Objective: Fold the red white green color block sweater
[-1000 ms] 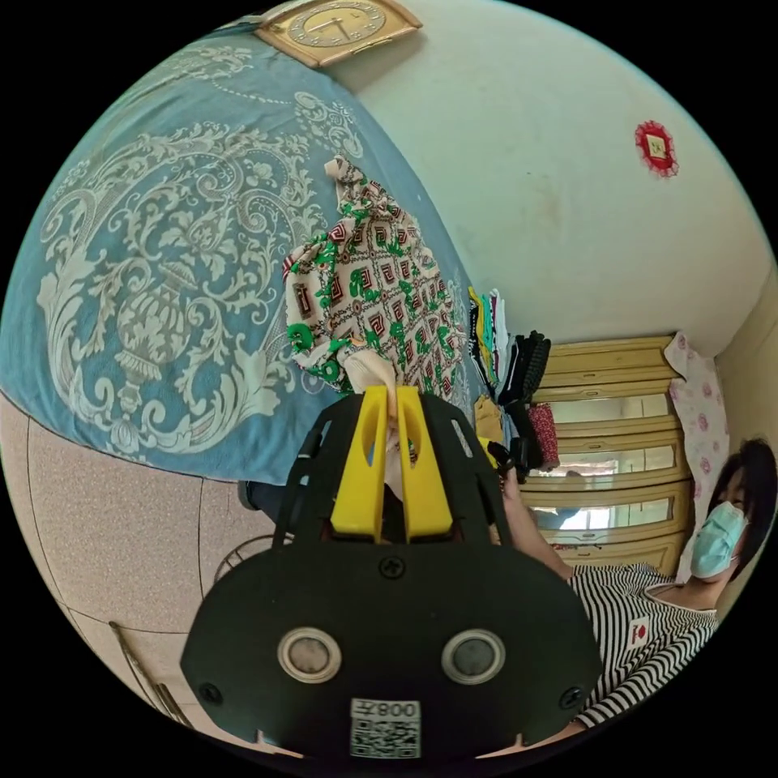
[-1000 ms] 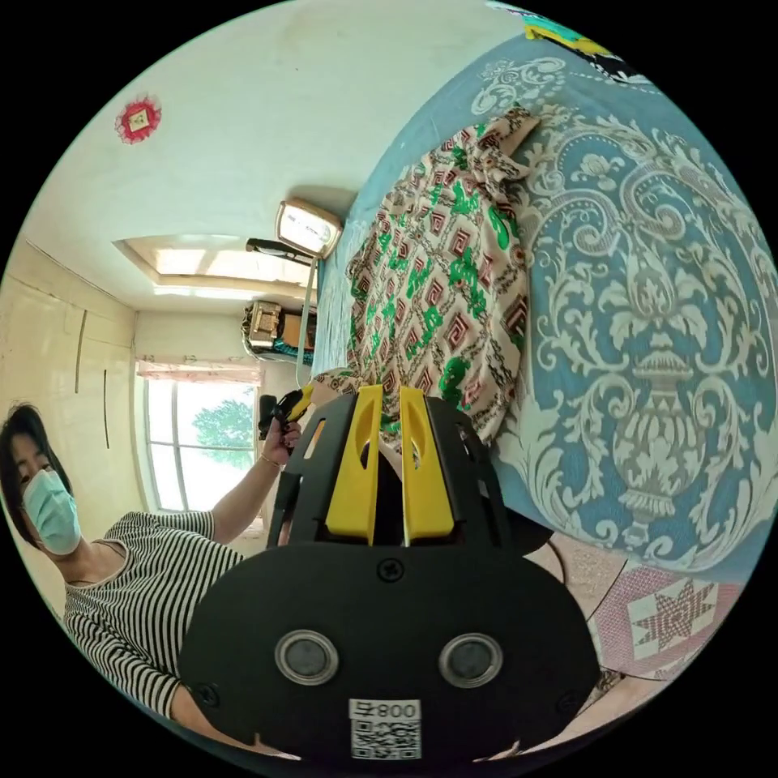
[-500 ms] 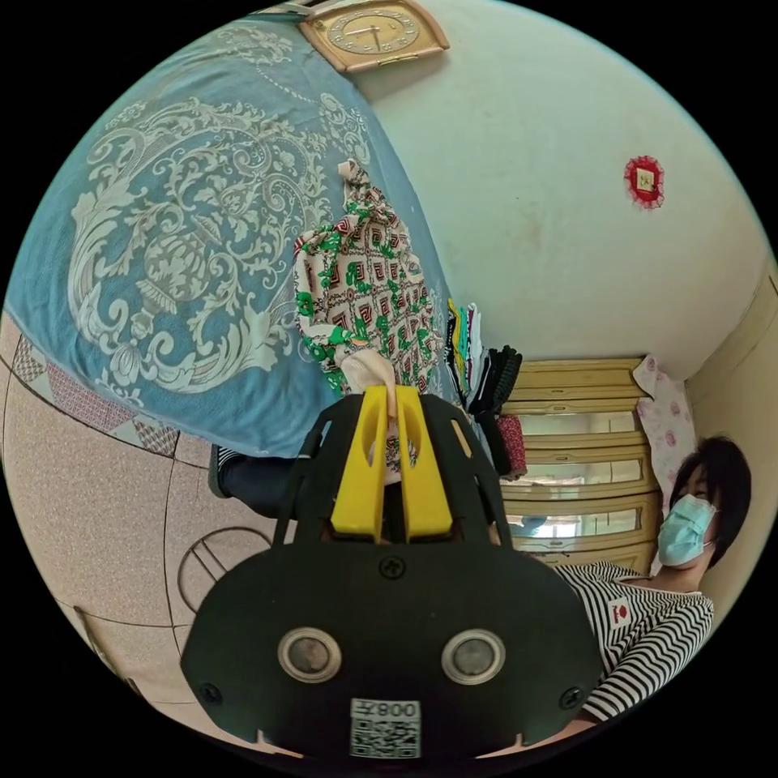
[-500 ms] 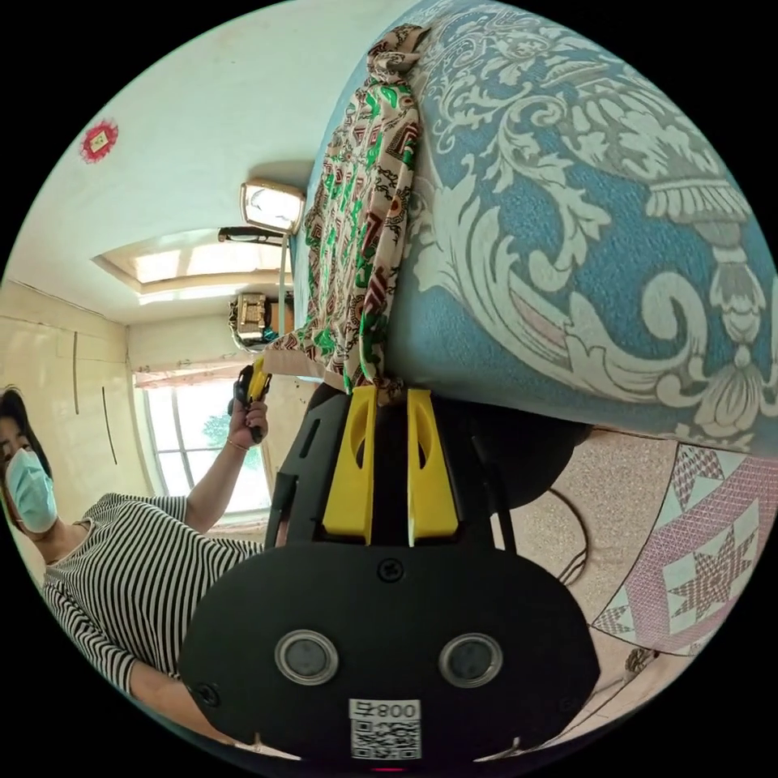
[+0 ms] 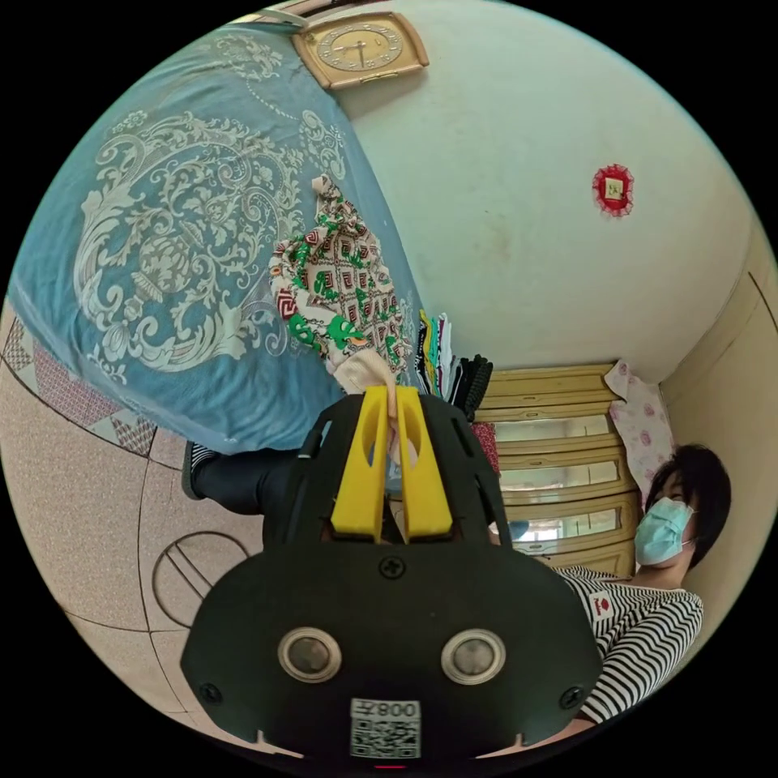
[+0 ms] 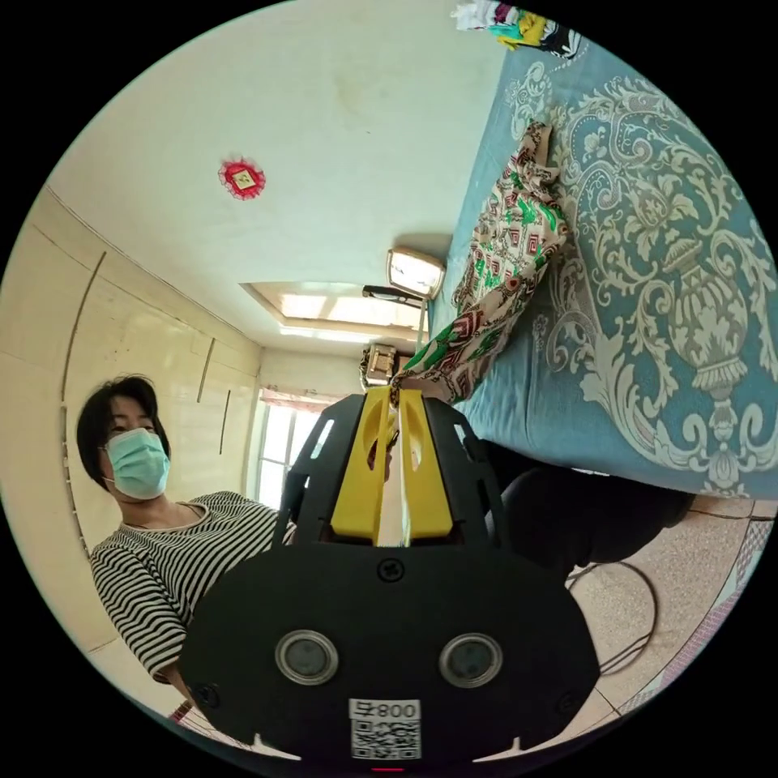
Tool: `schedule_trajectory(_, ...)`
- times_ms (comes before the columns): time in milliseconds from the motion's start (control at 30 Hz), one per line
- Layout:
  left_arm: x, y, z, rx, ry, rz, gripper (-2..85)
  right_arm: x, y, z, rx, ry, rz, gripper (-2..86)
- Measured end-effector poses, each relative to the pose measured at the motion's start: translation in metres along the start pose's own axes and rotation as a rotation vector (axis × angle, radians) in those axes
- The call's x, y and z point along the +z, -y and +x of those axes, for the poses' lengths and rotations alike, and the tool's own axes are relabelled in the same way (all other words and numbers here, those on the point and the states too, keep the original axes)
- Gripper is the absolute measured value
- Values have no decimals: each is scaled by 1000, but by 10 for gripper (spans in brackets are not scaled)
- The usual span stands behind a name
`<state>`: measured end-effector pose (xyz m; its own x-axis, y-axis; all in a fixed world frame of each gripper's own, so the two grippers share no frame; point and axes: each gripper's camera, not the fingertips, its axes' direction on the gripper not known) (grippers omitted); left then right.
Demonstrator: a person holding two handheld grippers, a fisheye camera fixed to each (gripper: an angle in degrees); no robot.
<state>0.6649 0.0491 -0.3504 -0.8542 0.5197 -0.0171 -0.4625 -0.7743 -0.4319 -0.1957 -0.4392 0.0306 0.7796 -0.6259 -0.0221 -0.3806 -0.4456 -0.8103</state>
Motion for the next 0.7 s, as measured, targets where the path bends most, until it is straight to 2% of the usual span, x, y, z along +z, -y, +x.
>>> schedule_trajectory(233,-7,-27,-23,-103,33,33,21,-22,5,5,58,-226,78,35)
schedule_trajectory(333,-2,-29,-30,-146,76,38,21,5,33,12,74,-273,12,43)
schedule_trajectory(467,3,-25,-30,-160,93,46,21,43,73,1,55,-417,-171,41)
schedule_trajectory(700,10,-23,-36,-171,107,0,20,3,32,-26,-1,-639,-181,69)
